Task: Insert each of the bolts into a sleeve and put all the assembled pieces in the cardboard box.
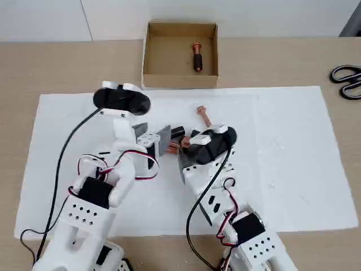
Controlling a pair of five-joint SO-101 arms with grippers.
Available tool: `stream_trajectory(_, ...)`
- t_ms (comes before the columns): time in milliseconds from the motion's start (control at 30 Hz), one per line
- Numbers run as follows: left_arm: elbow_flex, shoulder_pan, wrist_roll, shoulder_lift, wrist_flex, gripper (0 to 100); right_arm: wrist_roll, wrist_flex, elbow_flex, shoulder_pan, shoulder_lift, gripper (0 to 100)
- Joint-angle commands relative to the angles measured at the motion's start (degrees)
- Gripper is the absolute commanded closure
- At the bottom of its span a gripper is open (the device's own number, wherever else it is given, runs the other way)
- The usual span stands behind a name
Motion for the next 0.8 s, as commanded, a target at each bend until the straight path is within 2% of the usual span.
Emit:
stream_trajectory(0, -2.42, -5.36, -0.26, -3.78, 0.26, 82, -0.53, -1.19, -2.29, 2.33, -0.66, 97.9)
stream_trajectory(133, -2.24, -12.13, -1.14, -7.91, 6.42, 82, -0.26, 6.81, -9.49, 3.3, 0.57, 99.5)
stream_trajectory(233, -2.24, -14.59, -3.78, -10.2, 11.34, 82, -0.18, 12.26, -18.73, 3.56, 4.97, 99.5)
stream_trajectory(333, -2.24, -15.65, -5.27, -12.92, 15.38, 82, 0.88, 12.97, -28.92, 5.41, 13.58, 99.5)
stream_trajectory(567, -2.24, -15.56, -6.15, -22.15, 21.36, 82, 3.96, 11.91, -56.0, 11.12, 43.56, 99.5)
stream_trajectory(767, 3.38, -15.56, -6.15, -29.54, 22.68, 82, 3.52, -1.89, -78.59, 15.43, 70.37, 99.5)
